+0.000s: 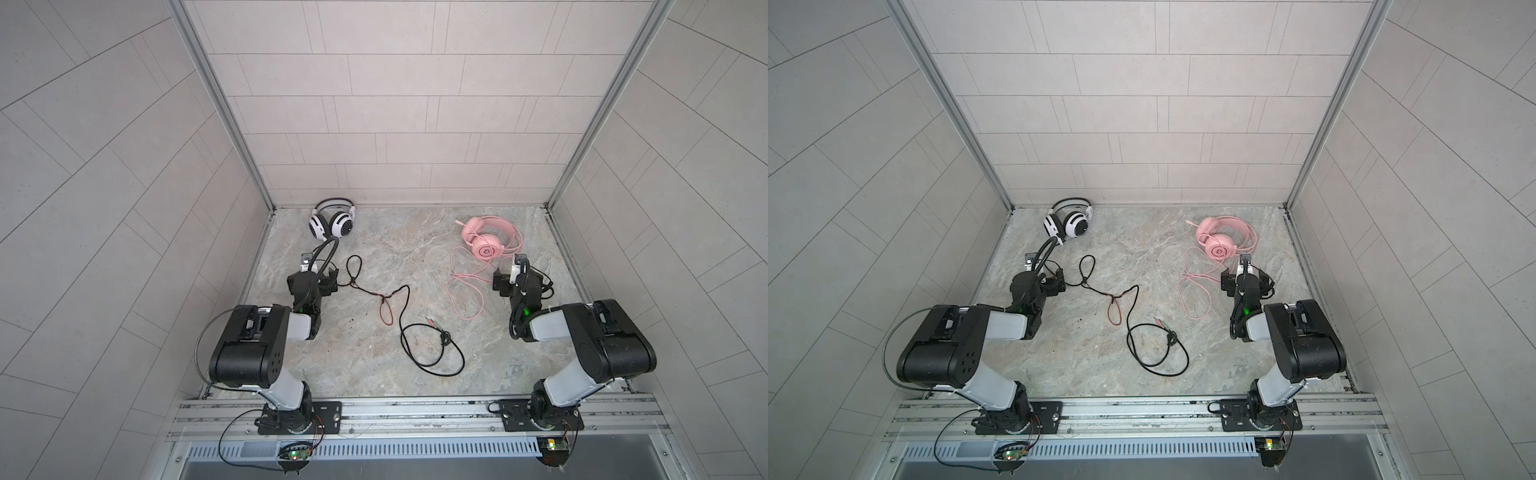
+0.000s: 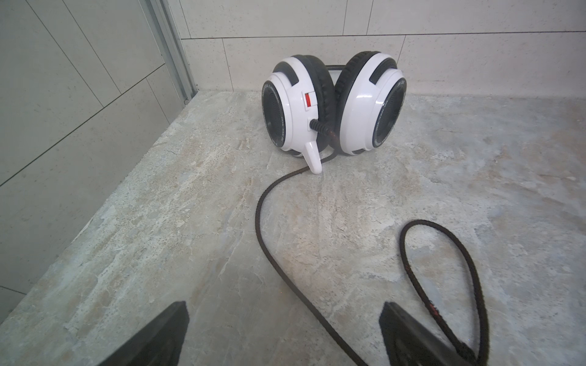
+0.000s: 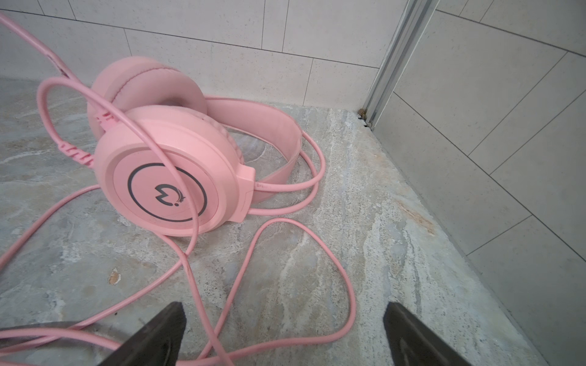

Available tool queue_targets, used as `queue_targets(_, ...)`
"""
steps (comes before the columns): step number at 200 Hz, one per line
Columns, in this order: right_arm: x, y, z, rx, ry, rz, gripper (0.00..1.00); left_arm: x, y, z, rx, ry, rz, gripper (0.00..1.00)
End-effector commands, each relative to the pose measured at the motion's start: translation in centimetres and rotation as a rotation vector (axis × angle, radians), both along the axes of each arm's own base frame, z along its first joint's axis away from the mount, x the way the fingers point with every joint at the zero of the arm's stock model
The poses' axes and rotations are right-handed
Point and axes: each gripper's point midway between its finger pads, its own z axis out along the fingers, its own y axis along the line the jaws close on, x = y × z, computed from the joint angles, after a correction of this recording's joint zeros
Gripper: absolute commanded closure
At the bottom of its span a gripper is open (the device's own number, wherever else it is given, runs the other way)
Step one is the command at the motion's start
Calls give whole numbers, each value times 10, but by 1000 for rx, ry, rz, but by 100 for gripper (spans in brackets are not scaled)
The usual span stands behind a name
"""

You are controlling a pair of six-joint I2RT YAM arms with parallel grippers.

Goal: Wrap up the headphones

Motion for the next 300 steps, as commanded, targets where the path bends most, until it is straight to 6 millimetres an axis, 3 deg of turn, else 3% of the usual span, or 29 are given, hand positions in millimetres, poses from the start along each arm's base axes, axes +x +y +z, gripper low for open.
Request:
queue_targets(1, 2, 1, 4, -8, -10, 6, 1, 5, 1, 5, 11, -11, -4, 0)
queue_targets(119, -1, -2, 8, -15, -23, -18, 1, 5, 1, 5, 9, -15, -8, 0)
queue_targets(146, -8, -11, 40, -18, -26, -73, 1, -3, -1, 17, 18, -69, -8, 0)
queue_targets(181, -19, -9, 101, 64, -66, -76, 1, -13, 10, 42, 31, -84, 68, 0)
queue_targets(199, -29, -7, 118, 130, -101, -70, 1, -21, 25, 49, 16, -79, 167, 0)
queue_targets(240, -28, 17, 131, 277, -91, 59, 1, -44, 39, 65, -73, -73, 292, 0)
queue_targets(266, -15, 46, 114, 381, -10, 186, 1, -53, 38, 66, -125, -73, 310, 0)
queue_targets(300, 13, 97, 99, 524, 51, 381, 3, -52, 32, 92, -169, -55, 283, 0)
